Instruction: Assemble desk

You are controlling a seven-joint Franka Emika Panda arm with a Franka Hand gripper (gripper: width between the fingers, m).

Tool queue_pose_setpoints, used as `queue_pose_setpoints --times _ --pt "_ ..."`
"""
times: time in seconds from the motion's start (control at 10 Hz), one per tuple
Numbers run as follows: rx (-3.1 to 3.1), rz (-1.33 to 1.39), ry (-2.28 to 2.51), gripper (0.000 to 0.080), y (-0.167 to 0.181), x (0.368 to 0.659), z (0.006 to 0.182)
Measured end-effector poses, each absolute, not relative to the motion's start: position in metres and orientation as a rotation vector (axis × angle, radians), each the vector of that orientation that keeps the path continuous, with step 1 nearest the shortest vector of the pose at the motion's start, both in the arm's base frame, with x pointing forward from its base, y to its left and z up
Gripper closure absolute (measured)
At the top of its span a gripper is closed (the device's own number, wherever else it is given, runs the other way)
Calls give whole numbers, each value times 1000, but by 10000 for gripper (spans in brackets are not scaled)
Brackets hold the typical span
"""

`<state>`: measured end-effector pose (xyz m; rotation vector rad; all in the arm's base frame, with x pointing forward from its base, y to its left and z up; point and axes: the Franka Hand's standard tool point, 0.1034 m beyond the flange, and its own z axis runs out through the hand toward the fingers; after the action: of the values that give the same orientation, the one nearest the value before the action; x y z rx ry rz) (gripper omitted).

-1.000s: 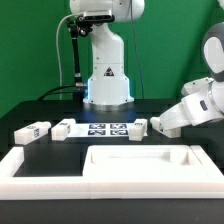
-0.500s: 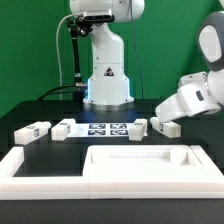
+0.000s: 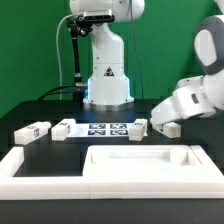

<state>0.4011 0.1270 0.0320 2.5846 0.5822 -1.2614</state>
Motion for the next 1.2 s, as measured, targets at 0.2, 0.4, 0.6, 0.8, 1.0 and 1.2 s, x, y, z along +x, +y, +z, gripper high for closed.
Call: queue_pose_setpoints --times 0.2,0.4,0.6,0.8,1.0,1.2 --pt "2597 -1270 545 150 122 388 25" --pt "2616 -1289 495 150 124 389 25" --pt "2623 -1296 483 150 130 391 24" --pt "2639 -1305 459 150 137 397 17" --pt "2640 -1314 472 150 136 396 15" --pt "2643 -1313 467 150 134 397 15"
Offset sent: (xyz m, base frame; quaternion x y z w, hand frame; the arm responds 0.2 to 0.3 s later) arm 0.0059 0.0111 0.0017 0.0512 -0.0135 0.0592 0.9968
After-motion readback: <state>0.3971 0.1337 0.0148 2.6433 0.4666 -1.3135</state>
